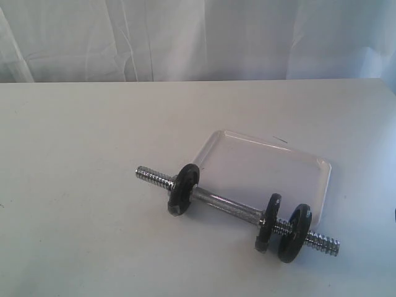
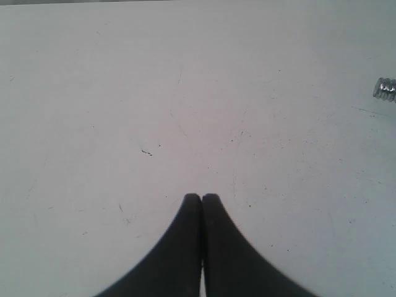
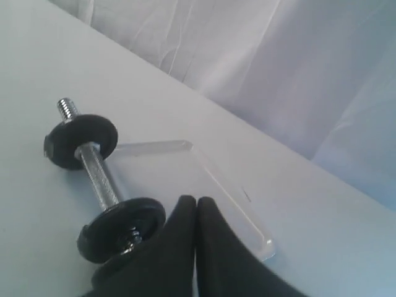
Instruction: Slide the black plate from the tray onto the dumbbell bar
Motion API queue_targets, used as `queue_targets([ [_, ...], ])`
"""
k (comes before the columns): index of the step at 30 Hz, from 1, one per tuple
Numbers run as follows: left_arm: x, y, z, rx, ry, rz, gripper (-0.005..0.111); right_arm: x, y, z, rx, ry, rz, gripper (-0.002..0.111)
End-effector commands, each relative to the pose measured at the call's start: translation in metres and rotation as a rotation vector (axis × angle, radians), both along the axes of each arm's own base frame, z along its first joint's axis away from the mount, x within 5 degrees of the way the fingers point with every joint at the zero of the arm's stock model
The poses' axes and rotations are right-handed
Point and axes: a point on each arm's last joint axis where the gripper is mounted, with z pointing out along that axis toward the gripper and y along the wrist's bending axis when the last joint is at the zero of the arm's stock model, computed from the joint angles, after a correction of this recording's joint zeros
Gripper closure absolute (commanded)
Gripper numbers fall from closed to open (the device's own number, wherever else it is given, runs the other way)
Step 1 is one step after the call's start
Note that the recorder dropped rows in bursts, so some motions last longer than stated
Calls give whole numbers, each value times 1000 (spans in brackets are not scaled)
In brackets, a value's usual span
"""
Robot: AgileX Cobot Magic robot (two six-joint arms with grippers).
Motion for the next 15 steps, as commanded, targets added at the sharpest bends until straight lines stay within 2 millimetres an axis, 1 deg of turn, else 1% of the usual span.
queue_targets([
  [1, 0, 0, -1, -11, -4, 5, 107, 0, -1, -21, -26, 28, -6, 108],
  [4, 0, 0, -1, -11, -4, 5, 107, -1, -2, -42, -58, 39, -12, 108],
  [8, 0, 0, -1, -11, -4, 5, 107, 3, -5, -75, -161, 99, -25, 108],
  [9, 0, 0, -1, -11, -4, 5, 107, 3, -5, -77, -171, 94, -29, 108],
  [12, 0, 0, -1, -11, -6, 5, 107, 8, -7, -64, -138, -60, -72, 108],
  [15, 0, 0, -1, -11, -6, 5, 107, 10, -9, -60, -185, -122, -87, 108],
])
